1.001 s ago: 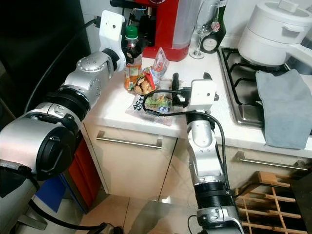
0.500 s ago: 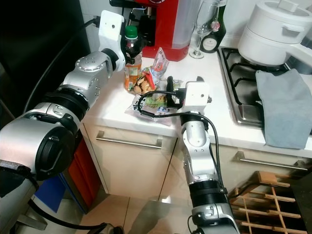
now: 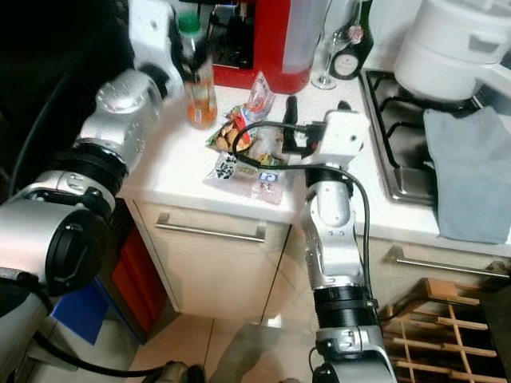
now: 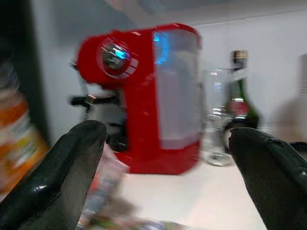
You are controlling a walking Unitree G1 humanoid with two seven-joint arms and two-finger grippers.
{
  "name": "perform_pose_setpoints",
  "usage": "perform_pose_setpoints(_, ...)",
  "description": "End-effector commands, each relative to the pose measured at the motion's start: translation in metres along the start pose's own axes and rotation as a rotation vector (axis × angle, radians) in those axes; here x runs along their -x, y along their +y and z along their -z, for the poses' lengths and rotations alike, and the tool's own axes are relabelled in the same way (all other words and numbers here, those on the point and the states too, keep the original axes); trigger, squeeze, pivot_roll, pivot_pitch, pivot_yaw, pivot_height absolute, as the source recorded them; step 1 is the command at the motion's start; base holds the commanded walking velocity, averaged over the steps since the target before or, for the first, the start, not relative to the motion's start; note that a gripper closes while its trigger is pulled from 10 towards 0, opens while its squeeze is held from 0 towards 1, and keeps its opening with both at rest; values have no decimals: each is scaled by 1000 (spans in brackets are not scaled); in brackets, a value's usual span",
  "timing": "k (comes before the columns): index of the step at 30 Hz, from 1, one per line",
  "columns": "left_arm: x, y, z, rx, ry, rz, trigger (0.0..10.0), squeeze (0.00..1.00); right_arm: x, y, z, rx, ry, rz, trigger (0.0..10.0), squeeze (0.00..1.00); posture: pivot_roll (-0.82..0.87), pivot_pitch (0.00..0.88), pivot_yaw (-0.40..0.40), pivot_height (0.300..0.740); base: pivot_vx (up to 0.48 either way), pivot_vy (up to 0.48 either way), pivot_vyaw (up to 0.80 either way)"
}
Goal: Restocking fridge
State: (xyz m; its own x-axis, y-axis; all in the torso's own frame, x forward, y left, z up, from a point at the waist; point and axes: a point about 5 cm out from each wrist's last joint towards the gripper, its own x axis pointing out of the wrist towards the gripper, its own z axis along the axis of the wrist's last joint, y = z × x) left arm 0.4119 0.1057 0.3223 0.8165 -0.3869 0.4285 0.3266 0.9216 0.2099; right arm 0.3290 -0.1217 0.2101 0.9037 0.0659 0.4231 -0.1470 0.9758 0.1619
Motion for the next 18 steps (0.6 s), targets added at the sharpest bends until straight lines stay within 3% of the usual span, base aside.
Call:
perform_pose_setpoints(1, -1, 2, -25, -55, -137, 16, 0, 0, 0, 8, -8, -101, 1, -80, 10000, 0, -41, 0, 28, 740, 0, 0, 0)
perform_pose_setpoints(4, 2, 4, -33, -94, -175, 23, 0, 0, 3, 18, -8, -192, 30, -177, 10000, 0, -38, 0, 38, 740, 0, 0, 0)
perform_pose_setpoints(9, 5, 2, -38, -130, -205, 36, 0, 0, 6, 21, -7, -237, 55, -209, 10000, 0, -39, 0, 50, 740, 0, 0, 0)
perform_pose_setpoints(10, 10, 0, -40, -146, -240, 15, 4000, 0, 7, 22, -7, -238, 58, -205, 10000, 0, -41, 0, 54, 740, 0, 0, 0)
perform_pose_setpoints(11, 12, 0, -40, -169, -248, -4, 10000, 0, 7, 21, -7, -235, 57, -202, 10000, 0, -44, 0, 55, 740, 0, 0, 0)
perform_pose_setpoints(12, 14, 0, -39, -198, -246, -28, 10000, 0, 7, 21, -8, -225, 55, -197, 10000, 0, -44, 0, 55, 740, 0, 0, 0)
perform_pose_setpoints(18, 23, -6, -25, -139, -213, -57, 10000, 0, 5, 11, -9, -78, 37, -143, 10000, 0, -45, 0, 41, 740, 0, 0, 0)
